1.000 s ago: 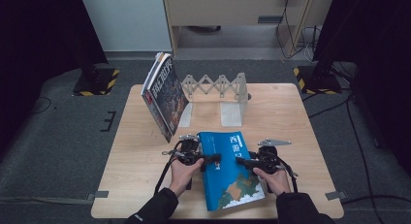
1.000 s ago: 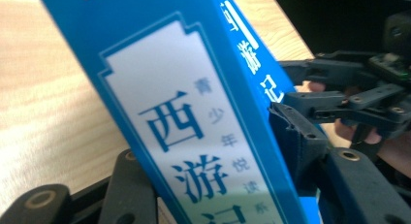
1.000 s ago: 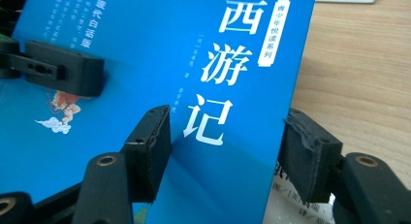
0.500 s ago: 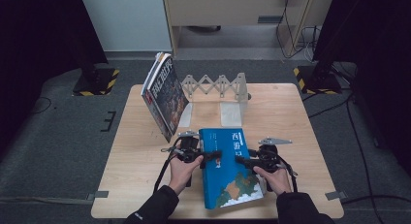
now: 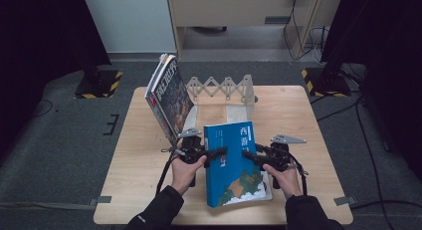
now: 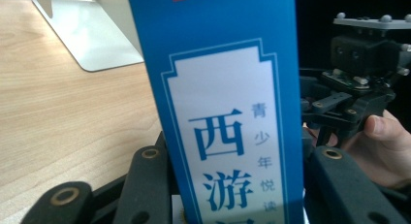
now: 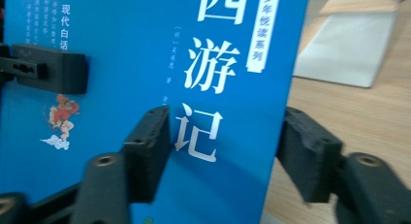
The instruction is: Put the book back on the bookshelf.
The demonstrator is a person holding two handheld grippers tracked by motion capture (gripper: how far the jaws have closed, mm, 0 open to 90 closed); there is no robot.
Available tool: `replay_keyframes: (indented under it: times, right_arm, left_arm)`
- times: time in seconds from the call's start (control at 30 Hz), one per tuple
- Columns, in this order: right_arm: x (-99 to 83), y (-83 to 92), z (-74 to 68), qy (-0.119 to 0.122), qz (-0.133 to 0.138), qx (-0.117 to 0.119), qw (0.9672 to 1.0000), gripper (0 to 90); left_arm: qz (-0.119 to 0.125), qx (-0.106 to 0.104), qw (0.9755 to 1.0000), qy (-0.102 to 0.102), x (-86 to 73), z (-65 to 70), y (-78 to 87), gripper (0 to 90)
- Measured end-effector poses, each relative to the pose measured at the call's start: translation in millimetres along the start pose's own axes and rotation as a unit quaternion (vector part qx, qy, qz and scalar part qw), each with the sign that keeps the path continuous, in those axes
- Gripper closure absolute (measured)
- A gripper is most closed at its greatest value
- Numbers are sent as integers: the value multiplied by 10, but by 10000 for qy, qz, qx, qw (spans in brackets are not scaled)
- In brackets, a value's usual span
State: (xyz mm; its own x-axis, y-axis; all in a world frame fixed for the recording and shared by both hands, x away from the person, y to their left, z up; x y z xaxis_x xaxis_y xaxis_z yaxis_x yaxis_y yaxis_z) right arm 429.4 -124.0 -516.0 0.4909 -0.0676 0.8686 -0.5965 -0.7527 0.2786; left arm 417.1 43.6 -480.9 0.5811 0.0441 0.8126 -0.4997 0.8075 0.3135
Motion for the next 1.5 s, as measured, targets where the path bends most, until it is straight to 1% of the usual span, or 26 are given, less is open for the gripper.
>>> replay_keyframes:
  times: [0.07, 0.13, 0.2, 0.3, 0.33, 0.4, 0.47, 0.53, 0.6, 0.63, 0.7, 0.8, 0.87, 0.93, 0.97, 1.0, 1.1, 1.17, 1.2, 1.27, 1.33, 1.43, 1.47, 1.5]
  right_arm:
    - [-11, -31, 11, 34, -7, 69, 10000, 287]
    - [-12, -68, 26, -17, -10, 170, 9999, 240]
    - [-27, -107, 64, -102, -45, 210, 9997, 186]
    - [-74, -143, 90, -290, -211, 307, 9989, 128]
    - [-96, -158, 91, -308, -286, 370, 9984, 110]
    - [-132, -188, 77, -382, -396, 492, 9973, 96]
    - [-155, -222, 64, -447, -441, 654, 9959, 82]
    - [-172, -250, 35, -547, -503, 819, 9939, 81]
    - [-185, -274, 13, -515, -572, 857, 9933, 68]
    - [-187, -277, 12, -504, -579, 853, 9934, 76]
    - [-189, -272, 15, -592, -596, 852, 9928, 88]
    - [-162, -253, 16, -658, -562, 771, 9933, 135]
    - [-121, -218, 3, -578, -532, 714, 9944, 181]
    - [-60, -180, 3, -574, -371, 677, 9954, 244]
    - [-18, -159, 3, -602, -263, 653, 9957, 272]
    - [28, -141, 0, -572, -161, 638, 9962, 289]
    - [154, -88, -42, -309, 108, 568, 9979, 317]
    - [204, -64, -55, -227, 277, 554, 9978, 331]
    - [204, -58, -57, -210, 287, 544, 9979, 333]
    - [197, -53, -58, -185, 312, 517, 9980, 344]
    - [198, -44, -61, -151, 334, 508, 9980, 355]
    - [196, -28, -61, -151, 351, 526, 9979, 359]
    - [196, -25, -59, -140, 350, 518, 9979, 360]
    - [195, -22, -59, -135, 350, 516, 9980, 360]
  left_arm:
    - [-6, -17, 10000, 10, -3, -5, -6, 578]
    - [-8, -35, 10000, 8, -4, -9, -7, 578]
    - [-12, -53, 10000, -3, -7, -14, -4, 577]
    - [-4, -71, 10000, 1, -10, -22, -6, 577]
    - [-4, -76, 10000, 2, -11, -24, -7, 576]
    - [2, -89, 10000, 13, -15, -29, -5, 577]
    - [9, -89, 10000, 22, -18, -34, -5, 576]
    - [10, -96, 9999, 27, -21, -40, -7, 576]
    - [-3, -82, 10000, 35, -28, -48, -5, 574]
    - [1, -95, 9999, 56, -32, -54, -5, 574]
    - [13, -97, 9999, 81, -35, -61, -8, 574]
    - [13, -91, 10000, 17, -27, -56, 7, 572]
    - [39, -102, 9999, -38, -7, -42, 23, 571]
    - [158, -105, 9998, -68, 47, -29, 35, 578]
    - [229, -129, 9996, -80, 84, -19, 43, 584]
    - [315, -162, 9993, -84, 124, -3, 52, 590]
    - [494, -230, 9983, -223, 223, 55, 82, 599]
    - [551, -211, 9977, -334, 231, 76, 86, 596]
    - [595, -184, 9974, -367, 223, 76, 82, 595]
    - [720, -139, 9966, -367, 209, 65, 75, 589]
    - [796, -163, 9960, -362, 202, 65, 73, 580]
    - [860, -141, 9945, -574, 187, 100, 45, 535]
    - [871, -132, 9942, -610, 185, 104, 40, 528]
    - [872, -159, 9943, -595, 185, 105, 38, 527]
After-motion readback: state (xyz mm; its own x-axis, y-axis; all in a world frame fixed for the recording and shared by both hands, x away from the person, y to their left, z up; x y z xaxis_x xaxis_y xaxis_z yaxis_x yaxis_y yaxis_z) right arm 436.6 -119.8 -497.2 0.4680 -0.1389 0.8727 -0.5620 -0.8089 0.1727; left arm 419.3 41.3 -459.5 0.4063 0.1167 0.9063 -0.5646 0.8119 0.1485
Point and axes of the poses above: each handheld gripper's, and its own axes: y roughly backward along the jaws, x roughly out of its top, z roughly to its right, the point moved 8 cm from there along -y, roughly forward along the jaws, and after that the axes turned 8 degrees about z, right-handed, at the moved point
